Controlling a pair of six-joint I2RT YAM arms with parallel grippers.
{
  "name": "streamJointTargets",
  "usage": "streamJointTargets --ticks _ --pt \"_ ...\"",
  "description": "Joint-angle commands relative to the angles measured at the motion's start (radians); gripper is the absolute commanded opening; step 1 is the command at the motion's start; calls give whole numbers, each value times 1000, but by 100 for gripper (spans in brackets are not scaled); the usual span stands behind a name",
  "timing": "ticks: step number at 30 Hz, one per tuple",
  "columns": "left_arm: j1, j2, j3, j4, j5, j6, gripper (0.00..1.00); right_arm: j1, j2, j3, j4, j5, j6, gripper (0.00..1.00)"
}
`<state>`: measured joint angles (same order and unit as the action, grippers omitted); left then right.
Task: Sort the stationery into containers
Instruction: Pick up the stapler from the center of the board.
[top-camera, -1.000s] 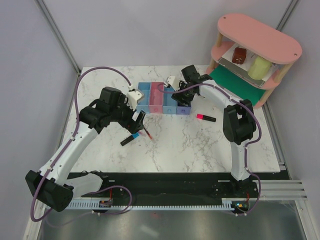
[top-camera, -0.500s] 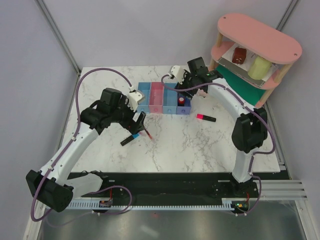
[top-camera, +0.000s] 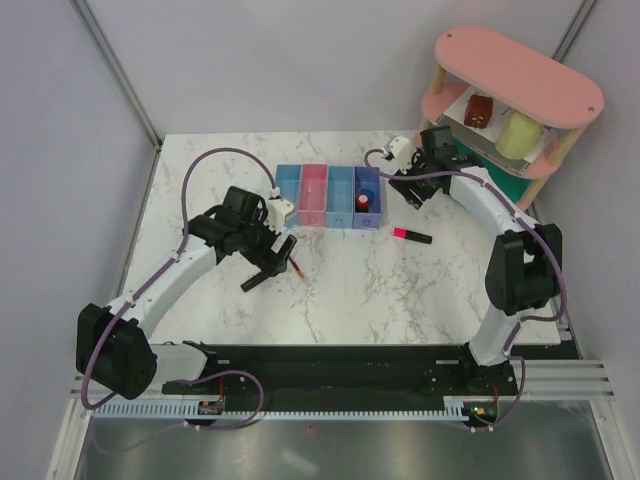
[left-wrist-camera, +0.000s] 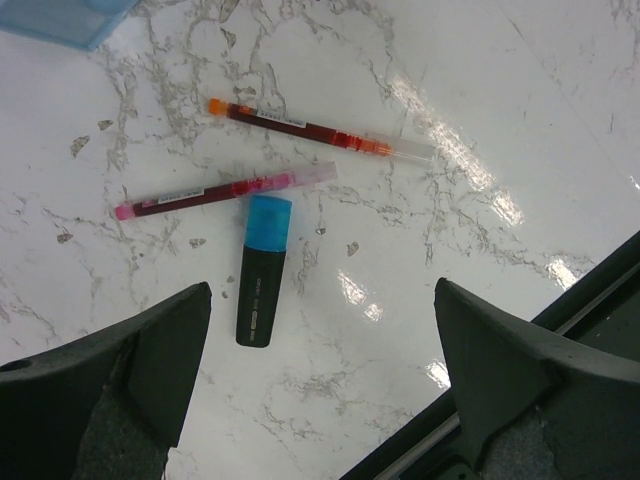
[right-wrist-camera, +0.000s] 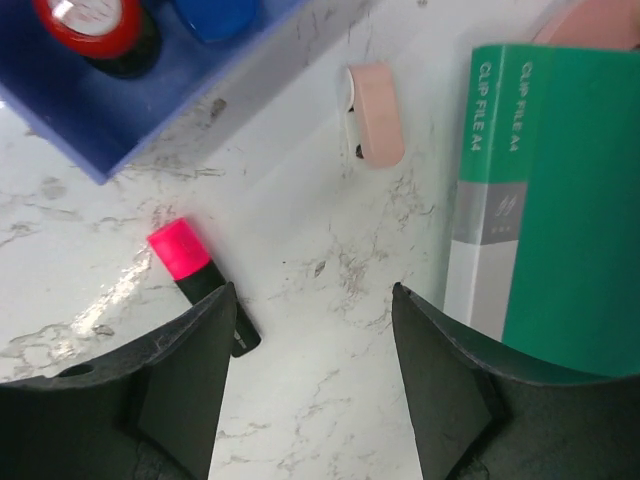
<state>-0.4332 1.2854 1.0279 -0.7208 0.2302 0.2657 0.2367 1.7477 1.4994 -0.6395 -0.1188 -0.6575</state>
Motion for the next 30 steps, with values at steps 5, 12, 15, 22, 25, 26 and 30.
streamJointTargets --ticks 5,12,15,22,25,26,30 --pt "5 -20 -51 83 -8 14 100 -27 255 217 52 -27 41 72" --pt "5 -50 -78 81 -17 10 100 -39 441 376 57 1 29 73" --pt "4 -64 -88 81 -17 7 100 -54 489 432 57 -10 29 73" --pt "7 -61 -81 60 -31 18 100 -73 555 469 52 -31 6 72" --pt "7 -61 -72 41 -42 33 100 -80 567 455 49 -44 -7 71" --pt "8 -61 -69 40 -46 41 100 -82 567 452 50 -48 -7 70" --pt "10 -58 -55 31 -51 49 100 -86 562 427 49 -64 -22 64"
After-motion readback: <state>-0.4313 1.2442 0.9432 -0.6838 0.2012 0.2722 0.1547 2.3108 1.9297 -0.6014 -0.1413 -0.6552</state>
